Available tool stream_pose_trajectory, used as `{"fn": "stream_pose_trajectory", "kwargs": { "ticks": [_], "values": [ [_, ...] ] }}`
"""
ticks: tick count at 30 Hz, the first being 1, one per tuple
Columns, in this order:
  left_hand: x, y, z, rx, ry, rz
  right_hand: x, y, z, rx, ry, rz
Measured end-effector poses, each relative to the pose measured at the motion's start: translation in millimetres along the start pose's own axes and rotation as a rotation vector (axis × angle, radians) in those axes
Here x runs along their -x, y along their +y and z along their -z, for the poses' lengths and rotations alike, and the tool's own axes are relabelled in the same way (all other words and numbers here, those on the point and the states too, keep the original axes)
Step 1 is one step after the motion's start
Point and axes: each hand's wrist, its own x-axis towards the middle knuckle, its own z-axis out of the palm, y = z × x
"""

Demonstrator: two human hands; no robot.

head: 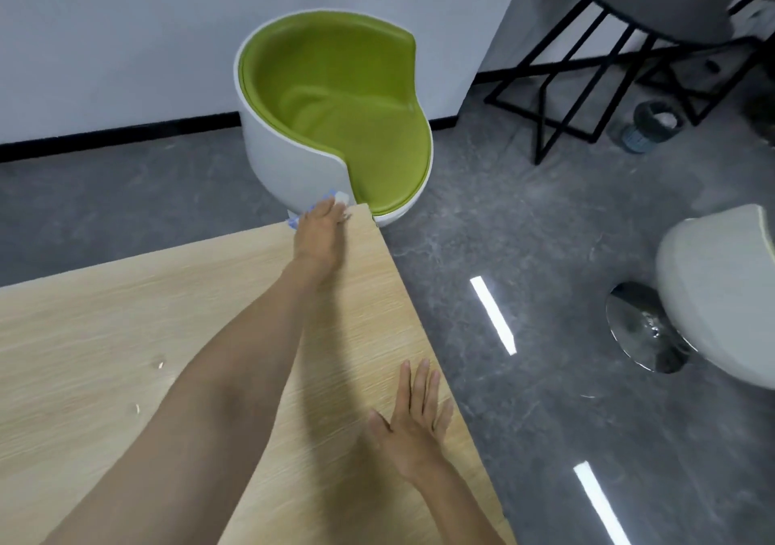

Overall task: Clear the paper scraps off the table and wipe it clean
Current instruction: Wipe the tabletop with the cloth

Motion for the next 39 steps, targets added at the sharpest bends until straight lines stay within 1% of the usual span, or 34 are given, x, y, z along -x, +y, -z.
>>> {"fn": "stream_pose_trajectory", "kwargs": {
  "ticks": [1,2,3,4,5,6,7,8,10,11,12,13,14,15,17,18,19,21,23,24,25,27,29,30,31,32,33,34,35,36,37,38,39],
  "values": [
    [2,6,-2,0.021,0.008,0.033,0,0,1,-0.009,-0.001,-0.003],
    [8,11,-7,0.054,-0.009,-0.028,-1,0,1,-0.017,0.0,-0.003],
    [18,13,-14,0.073,-0.063,-0.153,-1,0,0,-0.022,0.002,-0.001],
    [29,10,-19,0.046,-0.155,-0.306,-1,0,0,-0.024,0.003,0.001],
    [40,5,-20,0.025,-0.247,-0.418,-1,0,-1,-0.026,0.005,0.006],
    [46,-5,-16,-0.072,-0.313,-0.538,-1,0,-1,-0.027,0.009,0.011],
    [47,-13,-8,-0.091,-0.272,-0.588,-1,1,-2,-0.03,0.017,0.016],
    [44,-22,1,-0.09,-0.193,-0.557,-2,2,-3,-0.03,0.024,0.019],
    [29,-41,23,-0.07,-0.01,-0.289,-3,3,-4,-0.028,0.022,0.024],
    [23,-52,29,-0.055,0.058,-0.139,-3,3,-4,-0.036,0.019,0.021],
    [20,-60,32,-0.026,0.082,-0.021,-3,4,-4,-0.047,0.018,0.016],
    [22,-66,29,0.019,0.071,-0.032,-3,3,-3,-0.055,0.009,0.011],
    [33,-63,24,0.066,0.014,-0.106,-4,3,-3,-0.061,-0.007,0.005],
    [47,-63,17,0.064,-0.097,-0.196,-5,2,-2,-0.067,-0.022,-0.002],
    [72,-64,10,-0.022,-0.221,-0.528,-4,2,-2,-0.075,-0.026,0.0],
    [79,-67,13,-0.08,-0.236,-0.622,-4,2,-2,-0.084,-0.024,0.007],
    [79,-69,21,-0.1,-0.179,-0.626,-4,2,-1,-0.094,-0.024,0.009],
    [68,-77,33,-0.098,-0.095,-0.381,-3,1,-1,-0.094,-0.029,0.006],
    [52,-84,31,-0.102,0.024,-0.183,-2,1,0,-0.102,-0.032,-0.003],
    [50,-80,30,-0.145,0.052,-0.126,-2,1,0,-0.108,-0.032,-0.009],
    [54,-72,28,-0.159,0.025,-0.142,-2,0,1,-0.11,-0.034,-0.012],
    [76,-52,16,-0.157,-0.119,-0.301,0,-1,2,-0.114,-0.036,-0.016],
    [111,-42,0,-0.191,-0.269,-0.672,1,-2,2,-0.118,-0.038,-0.019],
    [124,-41,1,-0.224,-0.274,-0.871,1,-2,2,-0.12,-0.035,-0.018],
    [122,-52,6,-0.225,-0.274,-0.971,0,-2,2,-0.125,-0.032,-0.016],
    [113,-66,11,-0.181,-0.228,-0.948,0,-2,2,-0.127,-0.033,-0.016],
    [107,-73,23,-0.098,-0.2,-0.798,0,-2,2,-0.125,-0.035,-0.015],
    [99,-78,29,-0.055,-0.173,-0.569,0,-1,1,-0.123,-0.033,-0.016],
    [93,-76,34,-0.035,-0.127,-0.415,-1,-1,1,-0.126,-0.032,-0.02],
    [91,-76,28,-0.019,-0.048,-0.311,-1,0,0,-0.133,-0.033,-0.025],
    [96,-63,31,0.007,-0.036,-0.198,-1,-1,0,-0.136,-0.032,-0.027],
    [106,-50,25,0.055,-0.089,-0.205,-1,-1,-1,-0.135,-0.029,-0.029],
    [121,-40,17,0.077,-0.157,-0.256,-1,-2,-1,-0.136,-0.032,-0.031]
  ]
}}
